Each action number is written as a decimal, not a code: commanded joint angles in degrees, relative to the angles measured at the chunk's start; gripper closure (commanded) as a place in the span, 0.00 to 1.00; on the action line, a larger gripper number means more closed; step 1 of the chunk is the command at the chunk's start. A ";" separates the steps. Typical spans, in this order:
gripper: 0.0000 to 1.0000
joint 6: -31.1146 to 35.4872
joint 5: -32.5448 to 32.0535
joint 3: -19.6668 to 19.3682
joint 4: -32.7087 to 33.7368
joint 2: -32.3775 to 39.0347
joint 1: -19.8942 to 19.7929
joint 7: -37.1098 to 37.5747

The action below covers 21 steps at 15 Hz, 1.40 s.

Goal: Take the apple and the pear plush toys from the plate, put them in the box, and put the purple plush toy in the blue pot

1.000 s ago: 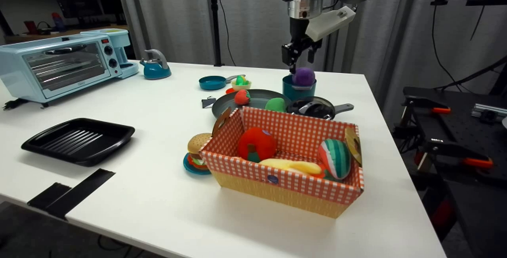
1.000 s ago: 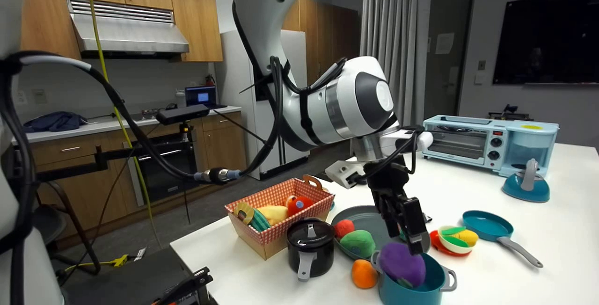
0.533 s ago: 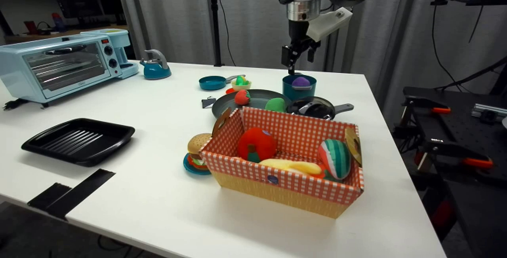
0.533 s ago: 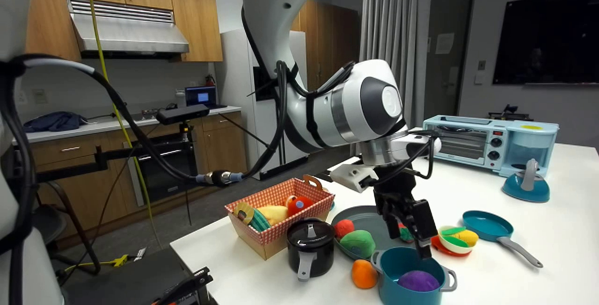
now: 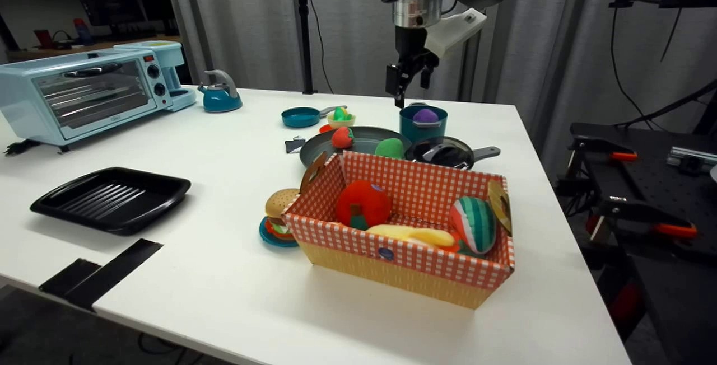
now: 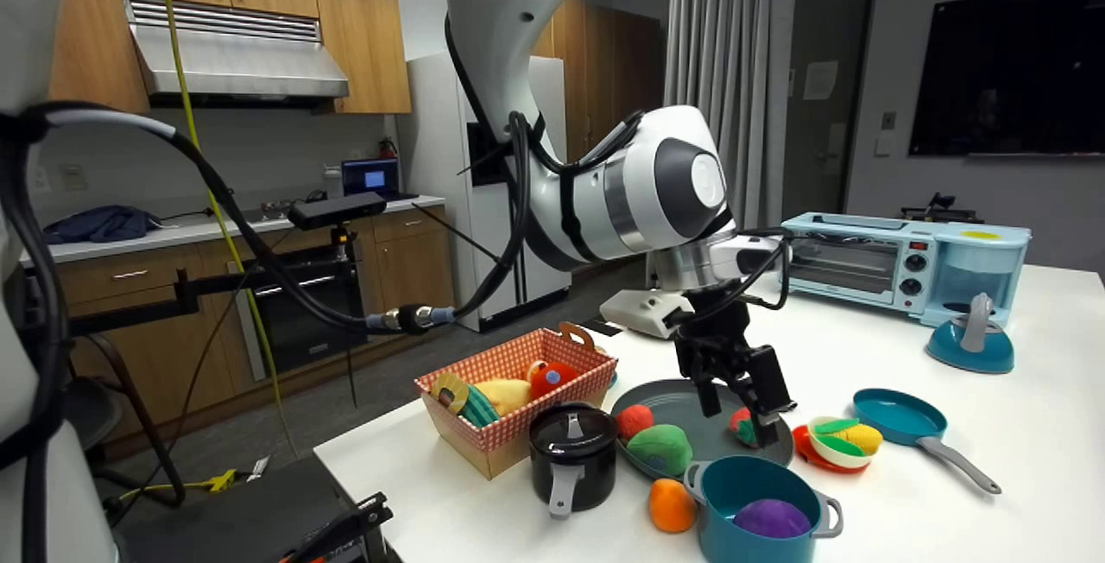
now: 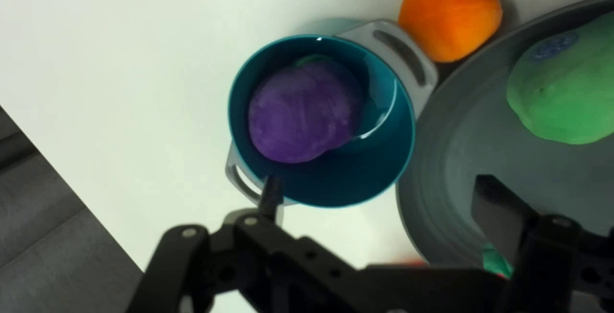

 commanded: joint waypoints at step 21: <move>0.00 -0.71 14.36 3.43 8.59 13.26 4.62 -9.78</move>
